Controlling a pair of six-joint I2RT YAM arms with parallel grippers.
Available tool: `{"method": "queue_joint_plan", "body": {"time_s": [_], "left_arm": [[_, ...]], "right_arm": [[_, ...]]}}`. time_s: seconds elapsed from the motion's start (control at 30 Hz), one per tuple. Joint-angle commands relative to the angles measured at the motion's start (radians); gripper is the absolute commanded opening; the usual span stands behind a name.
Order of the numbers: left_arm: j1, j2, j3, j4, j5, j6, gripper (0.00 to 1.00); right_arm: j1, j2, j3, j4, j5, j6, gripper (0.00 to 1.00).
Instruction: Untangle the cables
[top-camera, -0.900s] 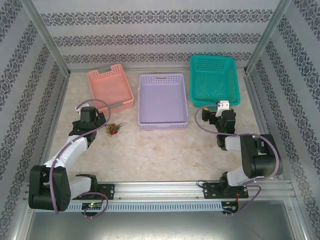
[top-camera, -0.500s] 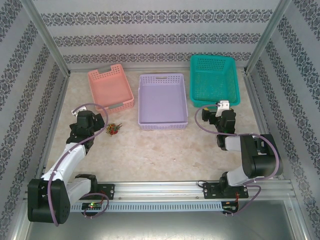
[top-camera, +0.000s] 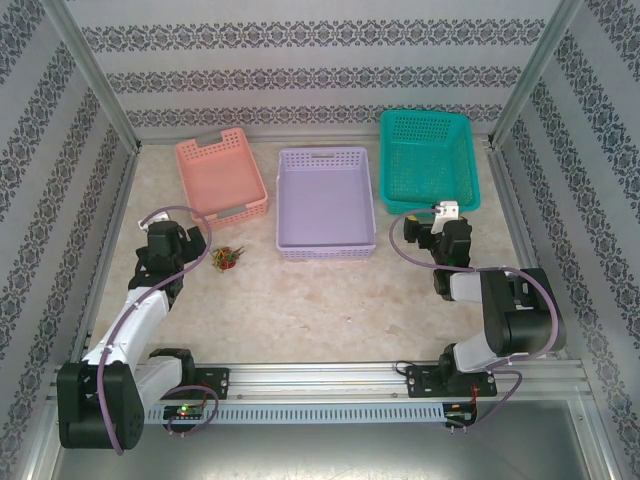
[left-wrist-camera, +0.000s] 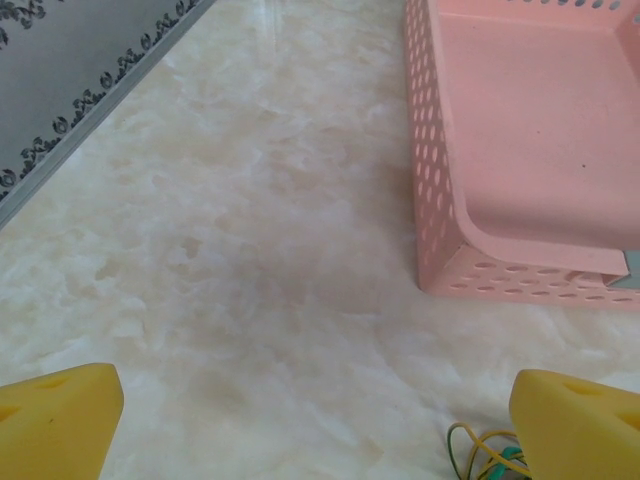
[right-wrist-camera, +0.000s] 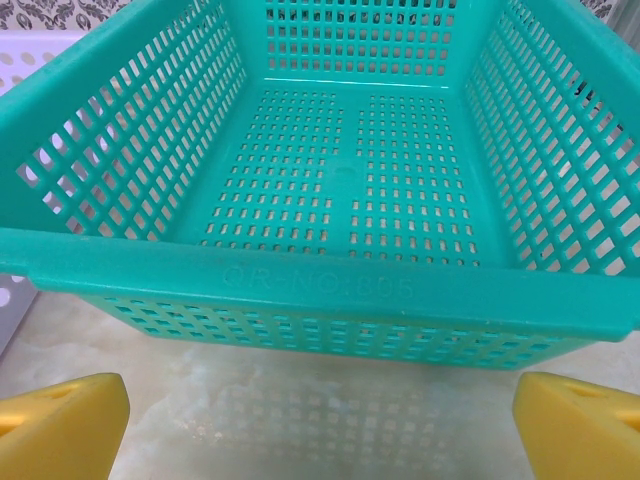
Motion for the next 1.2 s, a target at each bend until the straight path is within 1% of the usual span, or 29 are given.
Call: {"method": "queue_joint_plan", "body": {"time_s": [0.0,0.07,0.1,0.13,0.17,0.2,0.23,0.27,0.3,0.33,0.37,0.4,0.43,0.47,0.5,0.53,0.57,0.6,0.63,0.73,0.8,0.83,0.87,0.9,0.93,1.0,1.1,1.17], "left_arm": [[0.017,-0.022,-0.008,0.035,0.045,0.032,0.99],[0.019,-0.037,-0.016,0.04,0.068,0.037,0.99],[0.02,-0.051,-0.015,0.032,0.098,0.049,0.99],[0.022,-0.074,-0.014,0.022,0.135,0.078,0.99],[0.022,-0.1,-0.012,0.004,0.135,0.061,0.99],[0.023,-0.134,0.01,-0.067,0.065,-0.013,0.99],[0.025,-0.168,0.033,-0.148,-0.041,-0.118,0.99],[0.034,-0.191,0.046,-0.195,-0.092,-0.179,0.99],[0.058,-0.219,0.045,-0.2,-0.06,-0.199,0.99],[0.089,-0.241,0.041,-0.181,0.041,-0.19,0.99],[0.106,-0.244,0.043,-0.175,0.123,-0.194,0.99],[0.109,-0.234,0.058,-0.193,0.185,-0.22,0.99],[0.107,-0.218,0.08,-0.227,0.236,-0.256,0.99],[0.098,-0.216,0.089,-0.25,0.26,-0.295,0.99],[0.096,-0.221,0.095,-0.281,0.281,-0.348,0.99],[0.096,-0.218,0.11,-0.344,0.283,-0.422,1.0],[0.096,-0.211,0.122,-0.401,0.291,-0.482,0.99],[0.096,-0.198,0.129,-0.441,0.326,-0.532,0.98],[0.088,-0.192,0.136,-0.463,0.366,-0.568,0.95],[0.059,-0.163,0.148,-0.571,0.419,-0.715,0.82],[0.041,-0.135,0.145,-0.591,0.469,-0.791,0.74],[0.03,-0.12,0.146,-0.583,0.483,-0.83,0.72],[0.016,-0.106,0.149,-0.565,0.489,-0.858,0.71],[0.0,-0.08,0.157,-0.537,0.497,-0.891,0.7],[-0.017,-0.042,0.179,-0.522,0.502,-0.91,0.7],[-0.063,0.049,0.243,-0.527,0.489,-0.919,0.7],[-0.146,0.17,0.313,-0.533,0.452,-0.942,0.69],[-0.188,0.233,0.324,-0.516,0.432,-0.963,0.64]], "right_arm": [[-0.009,0.006,0.011,0.026,-0.005,0.004,0.98],[-0.01,-0.022,0.003,0.043,-0.009,0.005,0.98],[-0.001,-0.071,0.008,-0.011,0.017,0.001,0.98],[0.021,-0.146,0.012,-0.084,0.085,-0.003,0.98],[0.041,-0.227,0.018,-0.144,0.135,-0.009,0.98],[0.058,-0.328,0.023,-0.195,0.174,0.017,0.98],[0.062,-0.429,0.042,-0.25,0.195,0.105,0.98],[0.06,-0.499,0.078,-0.336,0.222,0.223,0.98],[0.046,-0.561,0.126,-0.472,0.261,0.374,0.98],[0.025,-0.605,0.176,-0.639,0.31,0.563,0.98],[-0.008,-0.64,0.219,-0.83,0.325,0.711,0.98],[-0.062,-0.673,0.259,-0.962,0.301,0.856,0.98],[-0.126,-0.682,0.241,-0.931,0.196,0.916,0.98],[-0.187,-0.677,0.221,-0.878,0.07,0.975,0.98],[-0.222,-0.658,0.23,-0.902,-0.029,1.032,0.98],[-0.204,-0.644,0.29,-1.035,-0.017,1.024,0.98],[-0.156,-0.635,0.346,-1.145,0.036,0.985,0.98],[-0.089,-0.618,0.413,-1.256,0.115,0.919,0.98],[-0.047,-0.589,0.476,-1.347,0.142,0.861,0.98],[0.022,-0.503,0.603,-1.56,0.074,0.778,0.98],[0.097,-0.504,0.602,-1.583,0.043,0.757,0.98],[0.144,-0.513,0.591,-1.568,0.014,0.735,0.93],[0.188,-0.525,0.579,-1.547,-0.007,0.714,0.89],[0.248,-0.535,0.568,-1.527,-0.01,0.698,0.88],[0.303,-0.539,0.562,-1.514,-0.009,0.689,0.88],[0.382,-0.526,0.556,-1.5,-0.017,0.686,0.88],[0.456,-0.479,0.563,-1.488,-0.052,0.694,0.87],[0.487,-0.447,0.565,-1.464,-0.084,0.702,0.87]]}}
